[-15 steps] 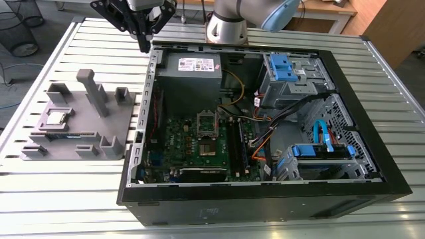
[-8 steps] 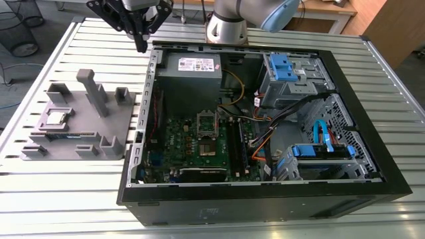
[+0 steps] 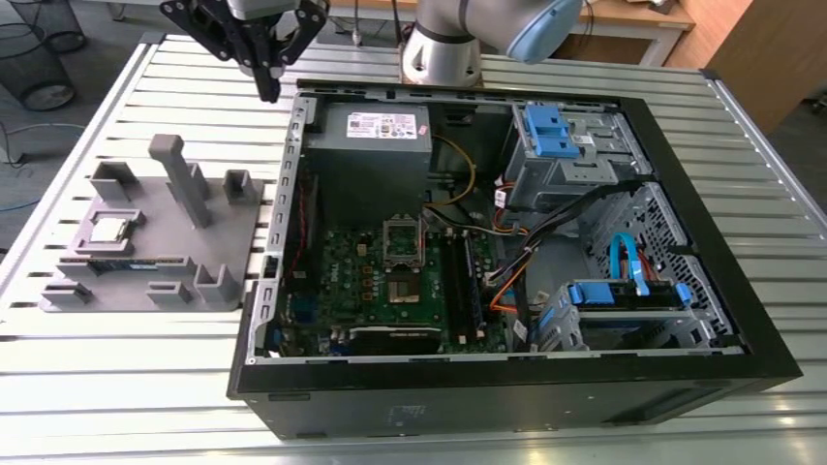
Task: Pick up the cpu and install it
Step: 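Reach for the cpu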
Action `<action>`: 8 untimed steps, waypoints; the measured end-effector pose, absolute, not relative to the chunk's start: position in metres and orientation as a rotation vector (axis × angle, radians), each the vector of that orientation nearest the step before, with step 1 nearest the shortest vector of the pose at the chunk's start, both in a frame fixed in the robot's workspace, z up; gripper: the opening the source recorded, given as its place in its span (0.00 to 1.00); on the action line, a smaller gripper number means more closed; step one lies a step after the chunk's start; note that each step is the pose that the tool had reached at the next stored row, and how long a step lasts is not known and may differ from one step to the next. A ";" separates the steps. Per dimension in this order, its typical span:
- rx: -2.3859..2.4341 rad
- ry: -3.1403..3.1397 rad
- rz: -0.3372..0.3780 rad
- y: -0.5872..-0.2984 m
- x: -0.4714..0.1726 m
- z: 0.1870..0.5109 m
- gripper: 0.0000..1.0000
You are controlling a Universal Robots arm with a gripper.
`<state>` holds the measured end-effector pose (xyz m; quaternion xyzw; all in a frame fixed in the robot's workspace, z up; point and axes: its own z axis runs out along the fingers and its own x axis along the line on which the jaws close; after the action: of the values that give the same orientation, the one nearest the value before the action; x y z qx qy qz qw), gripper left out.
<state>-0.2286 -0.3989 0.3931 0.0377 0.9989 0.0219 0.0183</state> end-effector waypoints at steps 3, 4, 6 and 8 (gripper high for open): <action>0.117 3.102 0.068 -0.399 -0.231 0.393 0.11; 0.117 3.102 0.068 -0.399 -0.232 0.393 0.11; 0.117 3.102 0.068 -0.399 -0.233 0.393 0.11; 0.117 3.102 0.068 -0.399 -0.234 0.393 0.11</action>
<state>-0.2344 -0.3989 0.3931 0.0378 0.9989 0.0219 0.0184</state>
